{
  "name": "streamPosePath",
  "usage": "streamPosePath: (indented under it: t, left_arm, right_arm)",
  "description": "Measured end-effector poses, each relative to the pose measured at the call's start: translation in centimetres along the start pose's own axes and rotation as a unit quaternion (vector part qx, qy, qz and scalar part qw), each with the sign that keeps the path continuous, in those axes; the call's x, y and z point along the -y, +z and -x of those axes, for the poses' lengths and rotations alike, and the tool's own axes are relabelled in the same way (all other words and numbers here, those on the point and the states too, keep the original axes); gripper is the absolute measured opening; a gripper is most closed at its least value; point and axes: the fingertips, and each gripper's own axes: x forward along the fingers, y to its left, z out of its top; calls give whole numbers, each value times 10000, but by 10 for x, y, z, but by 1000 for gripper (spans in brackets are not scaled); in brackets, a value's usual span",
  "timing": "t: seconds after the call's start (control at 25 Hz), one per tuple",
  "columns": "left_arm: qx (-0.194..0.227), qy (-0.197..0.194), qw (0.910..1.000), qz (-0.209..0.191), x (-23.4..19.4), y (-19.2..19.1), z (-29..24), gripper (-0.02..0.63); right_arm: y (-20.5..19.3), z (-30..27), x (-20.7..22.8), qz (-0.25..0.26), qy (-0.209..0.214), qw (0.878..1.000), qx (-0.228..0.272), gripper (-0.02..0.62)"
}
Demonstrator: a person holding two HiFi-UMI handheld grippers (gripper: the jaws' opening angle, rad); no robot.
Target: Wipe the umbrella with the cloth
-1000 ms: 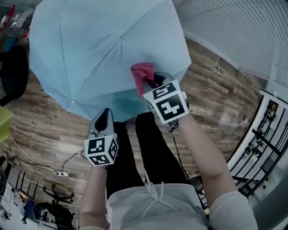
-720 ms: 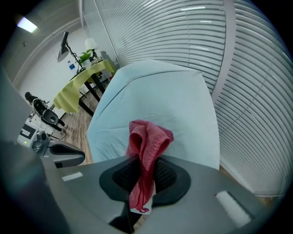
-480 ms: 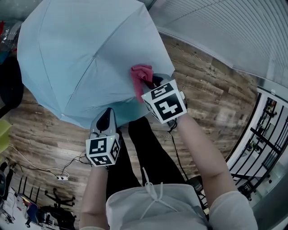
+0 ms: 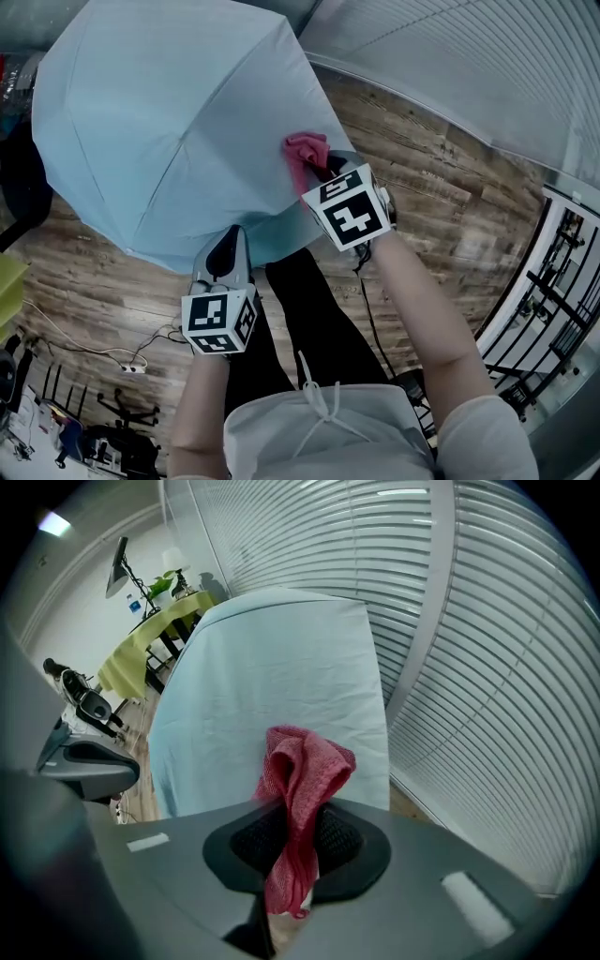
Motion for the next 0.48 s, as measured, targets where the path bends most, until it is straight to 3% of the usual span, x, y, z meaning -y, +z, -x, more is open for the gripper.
streamPosePath:
  t: [0.48]
  left_arm:
    - [-58,-32,9999,-77,35,22,-27,6]
  right_arm:
    - [-21,-12,80,-291,-288,9990,-166,58]
